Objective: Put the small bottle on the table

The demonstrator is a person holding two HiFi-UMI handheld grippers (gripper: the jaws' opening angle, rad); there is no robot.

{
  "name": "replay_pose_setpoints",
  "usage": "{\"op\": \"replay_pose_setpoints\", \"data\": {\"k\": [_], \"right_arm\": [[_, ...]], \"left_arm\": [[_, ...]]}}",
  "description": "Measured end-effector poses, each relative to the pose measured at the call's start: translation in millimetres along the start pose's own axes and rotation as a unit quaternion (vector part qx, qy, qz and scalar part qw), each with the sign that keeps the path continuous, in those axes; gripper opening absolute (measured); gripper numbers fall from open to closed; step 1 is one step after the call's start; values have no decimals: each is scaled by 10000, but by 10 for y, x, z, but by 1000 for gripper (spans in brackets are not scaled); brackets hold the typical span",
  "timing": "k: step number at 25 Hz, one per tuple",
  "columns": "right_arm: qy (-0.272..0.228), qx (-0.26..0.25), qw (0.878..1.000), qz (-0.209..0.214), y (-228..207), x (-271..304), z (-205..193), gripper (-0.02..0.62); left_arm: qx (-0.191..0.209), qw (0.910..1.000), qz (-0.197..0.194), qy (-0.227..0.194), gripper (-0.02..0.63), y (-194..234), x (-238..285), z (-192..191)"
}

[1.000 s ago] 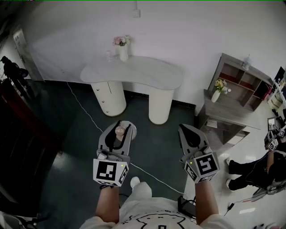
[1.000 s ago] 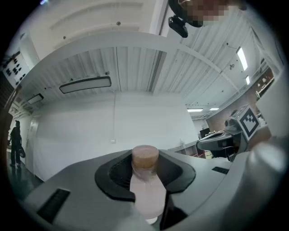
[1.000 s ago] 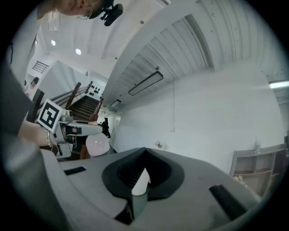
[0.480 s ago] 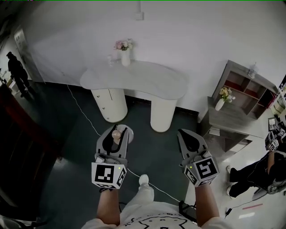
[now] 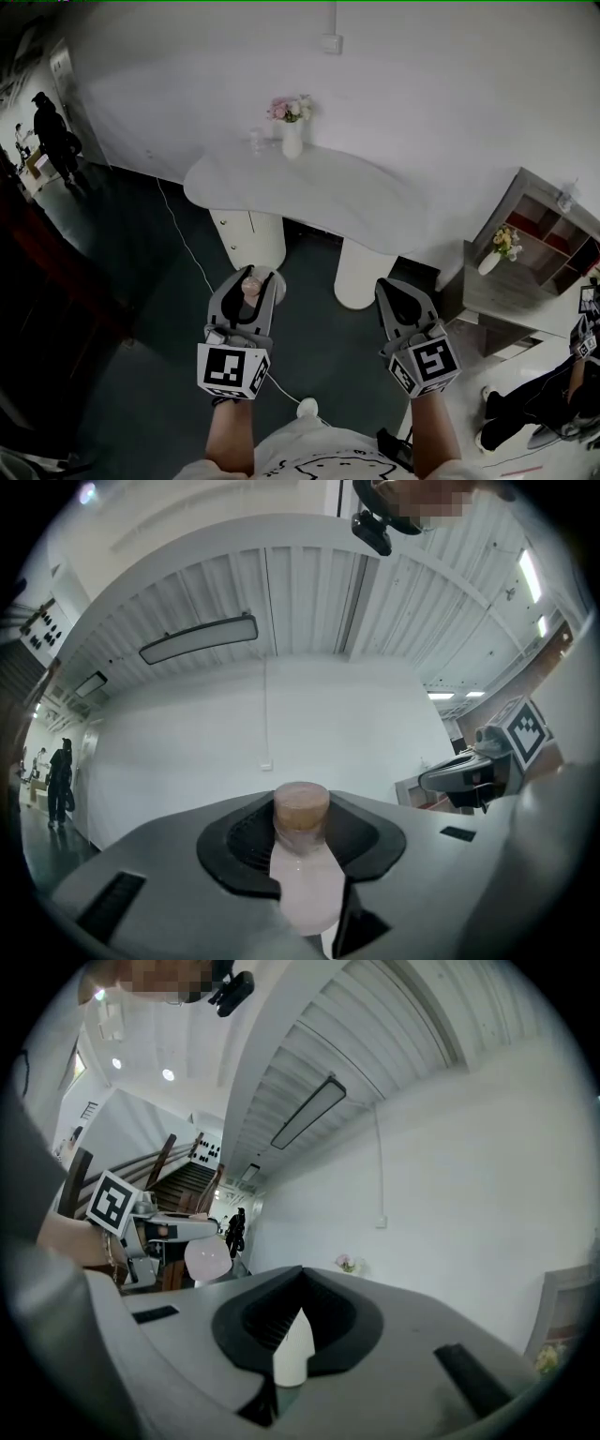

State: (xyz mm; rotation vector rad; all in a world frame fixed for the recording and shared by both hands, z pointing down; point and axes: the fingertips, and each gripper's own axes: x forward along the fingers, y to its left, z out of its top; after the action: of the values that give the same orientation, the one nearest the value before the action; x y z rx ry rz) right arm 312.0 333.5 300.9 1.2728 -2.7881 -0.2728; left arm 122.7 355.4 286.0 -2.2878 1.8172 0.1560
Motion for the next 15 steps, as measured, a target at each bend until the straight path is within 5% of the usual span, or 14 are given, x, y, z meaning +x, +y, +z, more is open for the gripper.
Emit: {"op": "replay_pose_setpoints", "data": {"k": [15], "right_arm": [[154, 38, 9985, 533, -131, 1400, -185, -9]], "left_arm": [[41, 9990, 419, 161, 132, 894, 802, -345]]}}
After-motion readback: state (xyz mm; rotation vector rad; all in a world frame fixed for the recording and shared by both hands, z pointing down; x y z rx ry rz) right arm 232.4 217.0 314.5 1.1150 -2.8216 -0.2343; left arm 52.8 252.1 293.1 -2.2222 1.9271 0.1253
